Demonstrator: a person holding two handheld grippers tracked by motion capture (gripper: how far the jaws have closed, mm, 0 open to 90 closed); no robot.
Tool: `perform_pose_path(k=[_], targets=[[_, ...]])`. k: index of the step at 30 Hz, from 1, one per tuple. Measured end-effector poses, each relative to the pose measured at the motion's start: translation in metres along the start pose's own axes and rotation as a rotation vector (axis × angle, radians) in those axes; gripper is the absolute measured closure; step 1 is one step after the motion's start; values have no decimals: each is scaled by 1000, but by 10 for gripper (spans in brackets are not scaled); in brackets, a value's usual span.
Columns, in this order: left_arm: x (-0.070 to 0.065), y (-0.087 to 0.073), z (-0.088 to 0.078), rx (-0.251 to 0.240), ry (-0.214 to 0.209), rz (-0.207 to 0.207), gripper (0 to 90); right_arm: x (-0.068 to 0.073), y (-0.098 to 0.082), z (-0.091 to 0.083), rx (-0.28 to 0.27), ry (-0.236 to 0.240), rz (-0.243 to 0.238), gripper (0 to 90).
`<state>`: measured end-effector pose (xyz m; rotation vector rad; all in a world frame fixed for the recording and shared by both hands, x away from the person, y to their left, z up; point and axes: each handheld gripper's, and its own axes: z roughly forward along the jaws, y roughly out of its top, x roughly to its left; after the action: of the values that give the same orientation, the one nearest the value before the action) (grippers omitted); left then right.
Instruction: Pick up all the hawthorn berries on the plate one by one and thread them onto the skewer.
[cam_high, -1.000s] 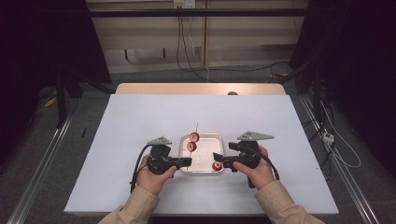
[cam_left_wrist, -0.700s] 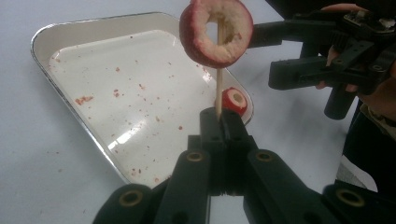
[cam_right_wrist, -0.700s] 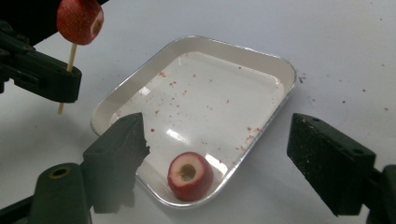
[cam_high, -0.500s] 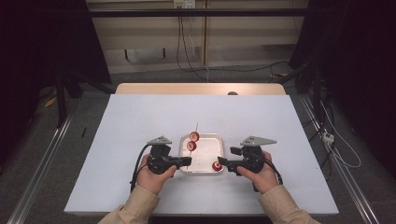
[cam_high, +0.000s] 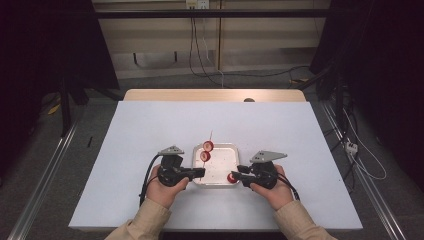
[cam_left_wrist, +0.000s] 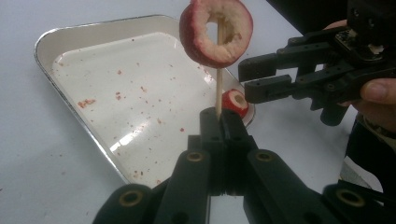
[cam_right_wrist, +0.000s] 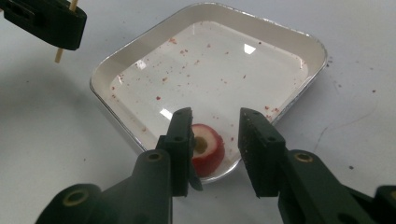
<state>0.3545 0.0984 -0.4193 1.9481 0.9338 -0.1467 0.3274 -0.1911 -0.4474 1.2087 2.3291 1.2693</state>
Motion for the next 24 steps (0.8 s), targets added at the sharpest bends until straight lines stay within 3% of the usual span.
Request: perform_pose_path(k=[17, 20, 22, 24], targets=[[1, -1, 0, -2, -1, -6, 897, 5, -3, 14, -3, 70, 71, 613], [1, -1, -1, -4, -3, -6, 897, 7, -5, 18, 16, 74, 67, 644], [1, -1, -1, -2, -2, -8, 897, 7, -6, 19, 8, 84, 96, 724], [1, -1, -1, -1, -4, -10, 897, 6, -6, 19, 2, 89, 121, 726]])
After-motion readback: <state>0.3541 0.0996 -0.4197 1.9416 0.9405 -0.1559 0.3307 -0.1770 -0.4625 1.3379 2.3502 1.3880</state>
